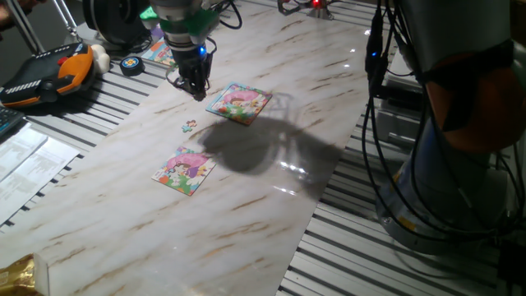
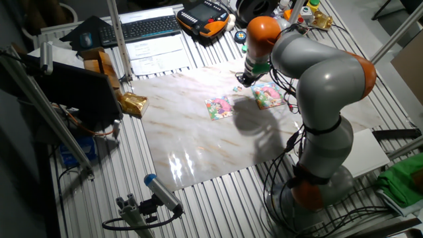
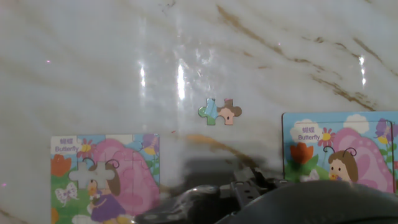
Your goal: Assemble one piece of a puzzle
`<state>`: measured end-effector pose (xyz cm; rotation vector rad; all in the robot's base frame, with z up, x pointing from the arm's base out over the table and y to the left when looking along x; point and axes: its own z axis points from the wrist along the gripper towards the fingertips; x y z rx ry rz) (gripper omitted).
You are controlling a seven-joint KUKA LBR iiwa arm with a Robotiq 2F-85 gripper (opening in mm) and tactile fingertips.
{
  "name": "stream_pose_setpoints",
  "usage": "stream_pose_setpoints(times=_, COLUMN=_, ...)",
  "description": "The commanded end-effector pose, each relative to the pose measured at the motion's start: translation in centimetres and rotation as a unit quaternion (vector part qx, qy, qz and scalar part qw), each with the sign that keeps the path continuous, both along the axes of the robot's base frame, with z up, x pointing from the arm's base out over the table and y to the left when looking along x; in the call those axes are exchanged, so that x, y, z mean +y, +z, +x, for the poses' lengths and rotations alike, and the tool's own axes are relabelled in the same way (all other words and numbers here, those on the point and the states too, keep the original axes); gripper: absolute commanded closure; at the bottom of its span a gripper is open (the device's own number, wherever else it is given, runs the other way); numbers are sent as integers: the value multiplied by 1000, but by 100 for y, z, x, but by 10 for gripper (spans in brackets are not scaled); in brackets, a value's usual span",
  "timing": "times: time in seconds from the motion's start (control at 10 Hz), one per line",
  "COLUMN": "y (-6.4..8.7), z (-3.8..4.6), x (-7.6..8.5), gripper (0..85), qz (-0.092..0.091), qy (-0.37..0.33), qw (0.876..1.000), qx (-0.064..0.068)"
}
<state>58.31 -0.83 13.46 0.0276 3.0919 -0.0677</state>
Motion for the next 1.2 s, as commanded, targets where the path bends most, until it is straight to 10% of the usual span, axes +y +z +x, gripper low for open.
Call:
stream_pose_setpoints(times=0.0, y=-55, z=33, x=-20, gripper=843, qz=7, qy=-4, qw=1000, qx=-5)
stream_pose_setpoints(times=0.2, y=-182, z=97, x=6, gripper=837, qz=8, qy=1, qw=1000, qx=-4)
stream_pose_setpoints(times=0.6, y=-460, z=158, x=54, gripper=323, qz=12, qy=-4, qw=1000, qx=-28)
stream_pose_setpoints(times=1.1, y=-766, z=284, x=97, gripper=283, qz=28, qy=-3, qw=999, qx=-34)
